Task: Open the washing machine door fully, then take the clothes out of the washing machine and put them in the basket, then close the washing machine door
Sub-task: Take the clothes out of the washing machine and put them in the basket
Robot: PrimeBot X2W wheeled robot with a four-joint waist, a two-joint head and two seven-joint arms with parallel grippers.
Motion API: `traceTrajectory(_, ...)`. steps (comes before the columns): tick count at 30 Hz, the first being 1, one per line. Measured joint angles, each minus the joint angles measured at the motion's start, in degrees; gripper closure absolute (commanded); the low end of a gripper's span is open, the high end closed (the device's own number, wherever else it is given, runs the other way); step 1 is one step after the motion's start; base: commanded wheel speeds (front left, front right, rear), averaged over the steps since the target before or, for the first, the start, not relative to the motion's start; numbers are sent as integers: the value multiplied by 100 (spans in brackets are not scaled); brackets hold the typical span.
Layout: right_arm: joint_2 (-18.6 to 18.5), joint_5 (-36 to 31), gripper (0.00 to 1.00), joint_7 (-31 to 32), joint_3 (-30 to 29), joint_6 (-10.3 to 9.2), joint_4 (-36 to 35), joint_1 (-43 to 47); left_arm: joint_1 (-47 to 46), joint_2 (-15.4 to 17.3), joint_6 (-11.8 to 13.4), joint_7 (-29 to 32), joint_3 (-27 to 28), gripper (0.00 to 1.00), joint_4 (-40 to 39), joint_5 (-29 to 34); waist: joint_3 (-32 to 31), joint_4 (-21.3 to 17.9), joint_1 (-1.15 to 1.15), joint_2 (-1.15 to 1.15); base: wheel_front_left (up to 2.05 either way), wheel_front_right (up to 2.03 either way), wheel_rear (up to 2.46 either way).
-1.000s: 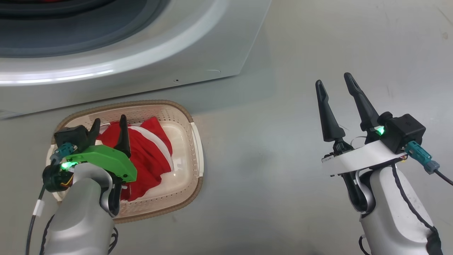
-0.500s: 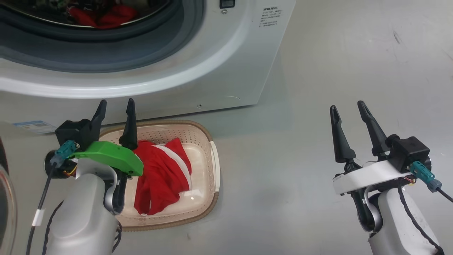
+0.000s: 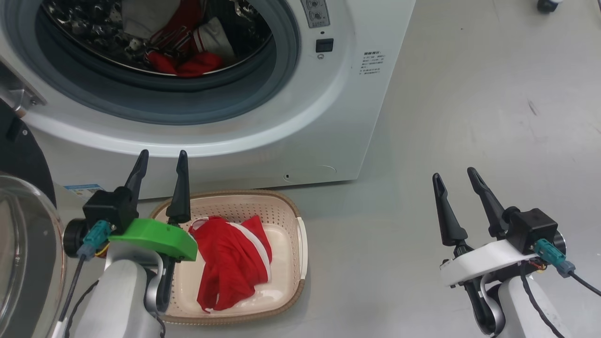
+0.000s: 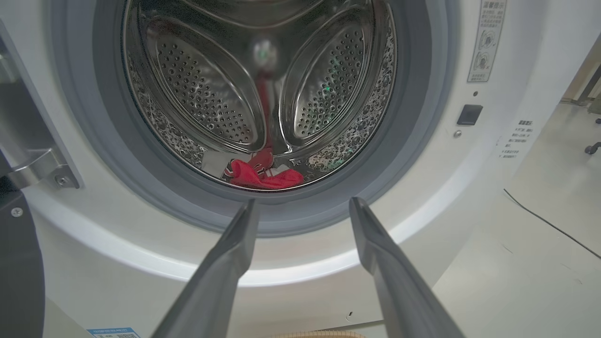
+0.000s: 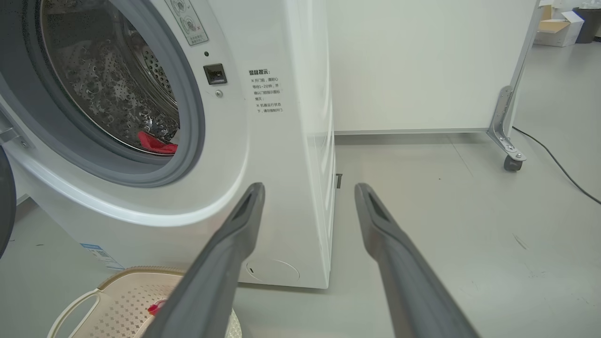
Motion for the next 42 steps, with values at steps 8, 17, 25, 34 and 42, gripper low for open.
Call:
traceTrajectory(8, 14, -1, 0, 0, 25, 0, 47, 268, 618, 1, 98, 0, -18, 0, -370, 154, -430, 79, 0, 0, 0, 0, 0)
traceTrajectory(17, 26, -1, 0, 0, 40, -34, 58, 569, 1274, 5, 201, 0, -33, 0, -657, 221, -841, 123, 0, 0, 0, 0, 0)
traceTrajectory(25, 58, -1, 0, 0, 74, -83, 48, 783, 1699, 52, 249, 0, -68, 0, -907, 265, -1130, 176, 0, 0, 0, 0, 0)
traceTrajectory(34, 70, -1, 0, 0, 198, -92, 32, 958, 2097, 90, 348, 2, -44, 0, -1165, 265, -1367, 162, 0, 0, 0, 0, 0)
traceTrajectory(42, 79, 1, 0, 0, 230, -135, -56, 1048, 2229, 130, 404, 86, -46, 0, -1423, 265, -1397, 118, 0, 0, 0, 0, 0)
